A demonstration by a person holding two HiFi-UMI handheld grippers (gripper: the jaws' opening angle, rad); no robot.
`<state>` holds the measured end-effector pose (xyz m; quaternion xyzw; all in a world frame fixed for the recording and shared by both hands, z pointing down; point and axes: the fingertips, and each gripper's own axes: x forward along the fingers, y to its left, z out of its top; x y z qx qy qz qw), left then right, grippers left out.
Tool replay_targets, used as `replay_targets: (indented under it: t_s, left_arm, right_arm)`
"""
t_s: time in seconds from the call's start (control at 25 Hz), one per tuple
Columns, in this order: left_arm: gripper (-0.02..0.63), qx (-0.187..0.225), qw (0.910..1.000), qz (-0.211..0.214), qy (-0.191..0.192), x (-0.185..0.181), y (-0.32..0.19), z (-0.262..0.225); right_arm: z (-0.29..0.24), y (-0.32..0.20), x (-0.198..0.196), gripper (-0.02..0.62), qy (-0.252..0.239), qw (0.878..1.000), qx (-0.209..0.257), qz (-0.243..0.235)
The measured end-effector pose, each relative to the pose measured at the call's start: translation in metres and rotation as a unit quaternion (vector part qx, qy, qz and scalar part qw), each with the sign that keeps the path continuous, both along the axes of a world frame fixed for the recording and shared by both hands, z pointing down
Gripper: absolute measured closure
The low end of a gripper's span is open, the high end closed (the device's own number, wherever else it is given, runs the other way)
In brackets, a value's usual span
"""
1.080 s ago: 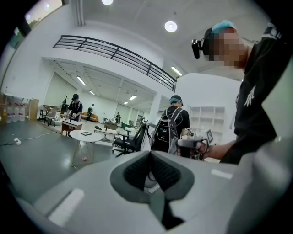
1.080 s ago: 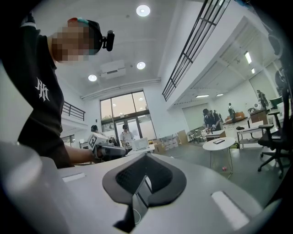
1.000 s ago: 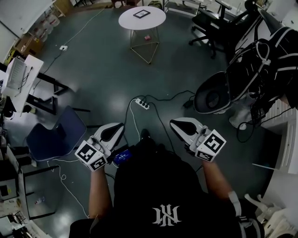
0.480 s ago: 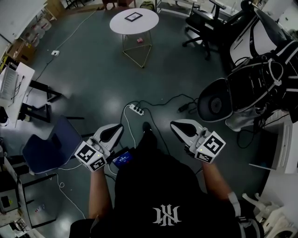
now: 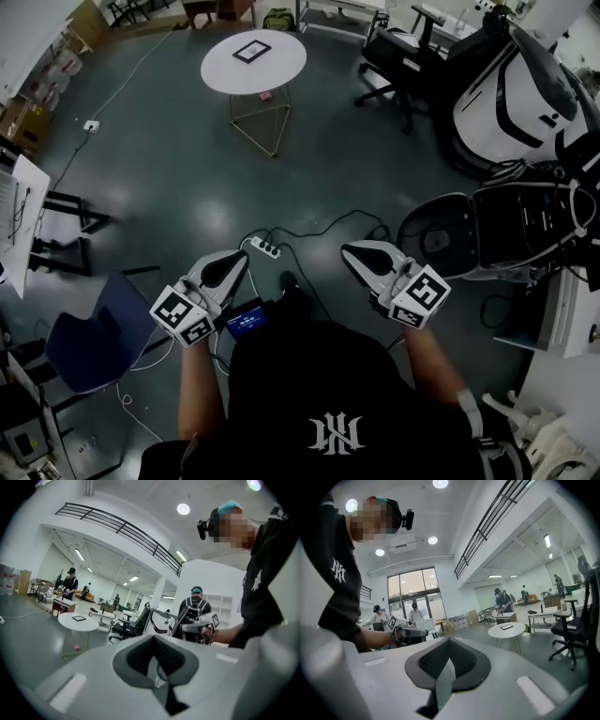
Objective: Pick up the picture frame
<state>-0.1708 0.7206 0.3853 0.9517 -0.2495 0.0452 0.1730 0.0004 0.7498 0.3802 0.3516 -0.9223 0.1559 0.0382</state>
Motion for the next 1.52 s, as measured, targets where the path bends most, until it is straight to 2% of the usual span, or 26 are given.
replay_targets:
  t_s: [0.4,0.64,0.8,0.92,1.08,1.2,1.32,1.52]
  left_arm:
    - [0.603,0.011,0.9995,0.021,0.021,0.011,-0.129,-0.012]
    - [0.603,-0.008,0.9997,0.016,0.016,0.032,-0.194,0.012]
    - [0.603,-0.015,0.9997,-0.014,0.013,0.048,-0.248,0.02]
    - [0.603,-0.014,0.9991,-0.037,0.017,0.079,-0.294,0.013]
    - [0.603,0.004,0.9989,-0.044,0.011,0.133,-0.353,-0.014]
    - [0.603,0.017,0.998,-0.06,0.011,0.156,-0.388,-0.032]
    - [0.603,0.021,0.9968,-0.076,0.009,0.177,-0.419,-0.038]
    - [0.603,0.01,0.9957,-0.092,0.007,0.21,-0.456,-0.028]
  right_arm:
    - [-0.004,-0.123,0.022,0.595,0.022,0.999,-0.004,0.049]
    - [0.018,-0.192,0.045,0.595,0.024,0.998,-0.022,0.045]
    - [0.029,-0.258,0.063,0.595,0.025,0.999,-0.016,0.018]
    - [0.017,-0.31,0.09,0.595,0.018,1.0,-0.001,-0.007]
    - [-0.009,-0.376,0.137,0.595,0.011,0.999,0.018,-0.03]
    - [-0.017,-0.411,0.164,0.595,0.012,0.999,0.023,-0.045]
    - [-0.017,-0.443,0.19,0.595,0.008,0.998,0.019,-0.057]
    - [-0.016,-0.494,0.224,0.595,-0.035,0.998,-0.002,-0.059]
